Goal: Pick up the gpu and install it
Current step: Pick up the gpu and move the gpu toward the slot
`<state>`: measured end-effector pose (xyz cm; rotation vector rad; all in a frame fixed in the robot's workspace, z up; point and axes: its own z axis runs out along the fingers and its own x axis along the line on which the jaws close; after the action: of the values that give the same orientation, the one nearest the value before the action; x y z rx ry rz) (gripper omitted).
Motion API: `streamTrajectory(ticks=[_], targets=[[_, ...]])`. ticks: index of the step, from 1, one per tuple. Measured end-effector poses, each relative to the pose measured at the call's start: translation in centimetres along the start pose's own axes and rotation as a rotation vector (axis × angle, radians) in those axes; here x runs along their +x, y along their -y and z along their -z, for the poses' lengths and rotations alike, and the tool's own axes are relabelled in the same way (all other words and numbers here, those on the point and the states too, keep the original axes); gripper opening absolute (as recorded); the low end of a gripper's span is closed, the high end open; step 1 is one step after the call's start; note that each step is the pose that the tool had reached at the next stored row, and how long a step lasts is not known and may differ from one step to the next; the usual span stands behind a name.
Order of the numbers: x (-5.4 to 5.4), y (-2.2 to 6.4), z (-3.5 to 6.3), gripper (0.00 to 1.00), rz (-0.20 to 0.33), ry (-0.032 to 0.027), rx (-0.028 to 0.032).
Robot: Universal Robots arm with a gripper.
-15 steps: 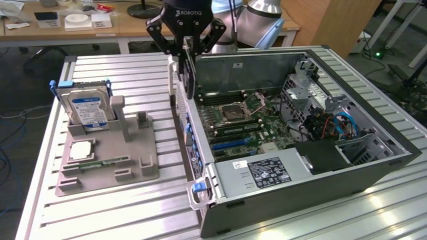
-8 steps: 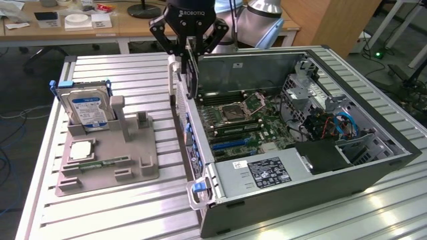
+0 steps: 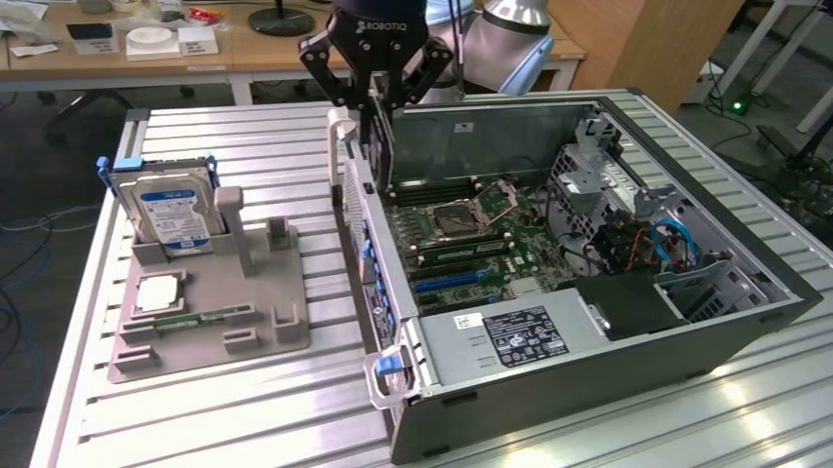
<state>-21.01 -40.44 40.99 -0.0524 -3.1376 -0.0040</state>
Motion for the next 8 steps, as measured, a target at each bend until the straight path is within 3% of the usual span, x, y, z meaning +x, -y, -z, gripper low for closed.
streamTrajectory(ticks=[8], targets=[[-1.2,-0.04,-0.05,0.27,0.000,0.0002,0.0000]])
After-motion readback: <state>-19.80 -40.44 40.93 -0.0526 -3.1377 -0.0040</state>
